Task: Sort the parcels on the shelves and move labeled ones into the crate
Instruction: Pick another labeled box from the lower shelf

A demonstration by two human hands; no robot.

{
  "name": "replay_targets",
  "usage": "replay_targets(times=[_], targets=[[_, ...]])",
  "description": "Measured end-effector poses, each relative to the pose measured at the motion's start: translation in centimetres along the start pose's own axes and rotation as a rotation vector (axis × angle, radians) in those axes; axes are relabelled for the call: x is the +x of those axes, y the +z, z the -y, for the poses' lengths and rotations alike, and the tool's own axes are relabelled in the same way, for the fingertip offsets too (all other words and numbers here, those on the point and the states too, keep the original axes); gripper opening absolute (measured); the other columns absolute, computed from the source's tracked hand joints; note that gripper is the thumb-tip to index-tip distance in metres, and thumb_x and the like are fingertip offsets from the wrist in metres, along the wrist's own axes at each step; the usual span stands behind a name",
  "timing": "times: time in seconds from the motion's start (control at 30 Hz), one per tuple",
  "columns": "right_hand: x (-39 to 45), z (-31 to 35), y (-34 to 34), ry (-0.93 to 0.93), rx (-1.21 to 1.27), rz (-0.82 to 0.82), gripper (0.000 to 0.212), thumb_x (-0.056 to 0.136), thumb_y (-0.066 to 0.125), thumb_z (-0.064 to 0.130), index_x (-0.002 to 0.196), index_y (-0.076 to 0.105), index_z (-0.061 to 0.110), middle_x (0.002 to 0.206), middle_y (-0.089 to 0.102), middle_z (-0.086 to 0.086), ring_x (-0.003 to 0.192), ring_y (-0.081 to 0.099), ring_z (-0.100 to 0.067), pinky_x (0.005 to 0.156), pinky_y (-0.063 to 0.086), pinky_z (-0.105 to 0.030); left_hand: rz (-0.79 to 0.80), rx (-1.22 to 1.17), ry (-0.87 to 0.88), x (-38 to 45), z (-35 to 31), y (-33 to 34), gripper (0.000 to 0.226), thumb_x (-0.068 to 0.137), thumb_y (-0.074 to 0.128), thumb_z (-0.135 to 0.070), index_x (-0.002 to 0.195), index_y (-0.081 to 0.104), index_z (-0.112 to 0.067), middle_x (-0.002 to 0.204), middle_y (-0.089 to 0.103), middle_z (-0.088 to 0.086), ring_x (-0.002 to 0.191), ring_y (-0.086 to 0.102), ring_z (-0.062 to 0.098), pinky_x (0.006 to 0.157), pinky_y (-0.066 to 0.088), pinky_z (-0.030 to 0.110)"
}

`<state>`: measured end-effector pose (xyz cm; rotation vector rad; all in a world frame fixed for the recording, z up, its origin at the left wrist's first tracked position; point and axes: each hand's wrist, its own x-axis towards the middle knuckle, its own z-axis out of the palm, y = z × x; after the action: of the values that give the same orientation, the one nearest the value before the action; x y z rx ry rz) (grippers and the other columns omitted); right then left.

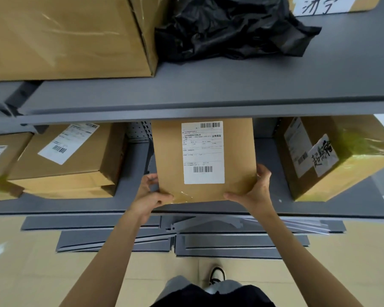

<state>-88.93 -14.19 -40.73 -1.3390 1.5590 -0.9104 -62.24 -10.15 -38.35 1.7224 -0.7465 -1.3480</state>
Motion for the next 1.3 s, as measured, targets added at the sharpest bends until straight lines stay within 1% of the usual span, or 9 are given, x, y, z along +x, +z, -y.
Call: replay_targets(times=[0.33,0.57,0.67,0.8,0.9,1.0,1.1,1.2,1.3], targets=[[-0.9,3.0,3.8,0.159,-0.116,0.138,0.111,0.057,0.086,0.042,0.143,0.018,0.026,0.138,0.030,-0.001,0.129,0.035,-0.027,0.110,0.031,-0.054,-0.011,-0.008,-0.127,0.7,-1.6,-5.2,0.054,0.081,0.062,0.001,0.129,0.048,-0.021,0.128,0.054,0.001,0.116,0.053,0.024,0.085,0.051,0.039],[-0.5,2.9,5.6,0.166,-0.075,0.198,0.094,0.069,0.080,0.031,0.143,0.022,0.025,0.131,0.037,0.002,0.119,0.041,-0.019,0.095,0.038,-0.033,-0.038,0.099,-0.076,1.7,-2.2,-5.5,0.056,0.088,0.056,0.000,0.138,0.039,-0.017,0.125,0.055,0.002,0.107,0.055,0.019,0.088,0.049,0.035],[-0.5,2.9,5.4,0.198,-0.017,0.262,0.080,0.073,0.077,0.029,0.140,0.032,0.025,0.131,0.047,0.003,0.122,0.048,-0.021,0.099,0.042,-0.034,-0.171,0.371,0.054,2.2,-2.0,-4.2,0.068,0.085,0.060,-0.006,0.144,0.027,-0.017,0.136,0.048,0.009,0.122,0.047,0.027,0.104,0.039,0.041],[-1.0,4.4,3.4,0.093,-0.176,0.196,0.078,0.079,0.072,0.028,0.144,0.030,0.020,0.142,0.041,-0.002,0.132,0.039,-0.025,0.102,0.036,-0.035,-0.270,0.828,0.222,1.7,-2.4,-0.2,0.083,0.081,0.066,-0.023,0.146,0.016,-0.018,0.153,0.019,0.016,0.141,0.012,0.036,0.116,0.013,0.050],[-1.1,8.0,-0.4,-0.185,-0.387,-0.042,0.069,0.083,0.069,0.023,0.143,0.036,0.014,0.135,0.045,-0.012,0.125,0.042,-0.031,0.098,0.039,-0.037,-0.121,0.869,0.380,0.7,-3.4,4.9,0.088,0.084,0.064,-0.032,0.149,0.005,-0.023,0.158,-0.001,0.009,0.144,-0.009,0.030,0.114,0.001,0.046],[-0.5,11.8,-6.1,-0.393,-0.618,-0.428,0.055,0.082,0.065,0.024,0.132,0.049,0.008,0.130,0.050,-0.019,0.119,0.043,-0.037,0.097,0.034,-0.040,0.136,0.884,0.471,-0.6,-4.4,10.8,0.087,0.085,0.061,-0.037,0.149,0.002,-0.025,0.158,-0.005,0.005,0.144,-0.009,0.027,0.114,0.000,0.043],[0.6,12.6,-12.4,-0.244,-0.888,-0.673,0.062,0.082,0.060,0.036,0.135,0.046,0.006,0.140,0.042,-0.021,0.132,0.032,-0.042,0.111,0.020,-0.045,0.357,0.808,0.429,-2.0,-5.1,15.8,0.083,0.086,0.059,-0.039,0.148,0.006,-0.028,0.158,0.001,0.005,0.145,0.001,0.024,0.117,0.010,0.047],[1.3,11.4,-17.1,0.159,-0.855,-0.547,0.077,0.081,0.062,0.047,0.143,0.031,0.015,0.149,0.027,-0.020,0.139,0.016,-0.045,0.114,0.009,-0.057,0.487,0.804,0.411,-2.8,-5.2,19.3,0.080,0.087,0.058,-0.037,0.148,0.007,-0.030,0.158,0.005,0.003,0.145,0.007,0.025,0.115,0.015,0.049],[0.9,9.9,-18.6,0.245,-0.766,-0.343,0.086,0.075,0.069,0.052,0.144,0.027,0.024,0.140,0.031,-0.019,0.129,0.027,-0.045,0.107,0.029,-0.055,0.544,0.790,0.382,-3.1,-4.9,21.5,0.079,0.087,0.058,-0.036,0.148,0.008,-0.030,0.158,0.006,0.002,0.144,0.009,0.027,0.114,0.018,0.050]])
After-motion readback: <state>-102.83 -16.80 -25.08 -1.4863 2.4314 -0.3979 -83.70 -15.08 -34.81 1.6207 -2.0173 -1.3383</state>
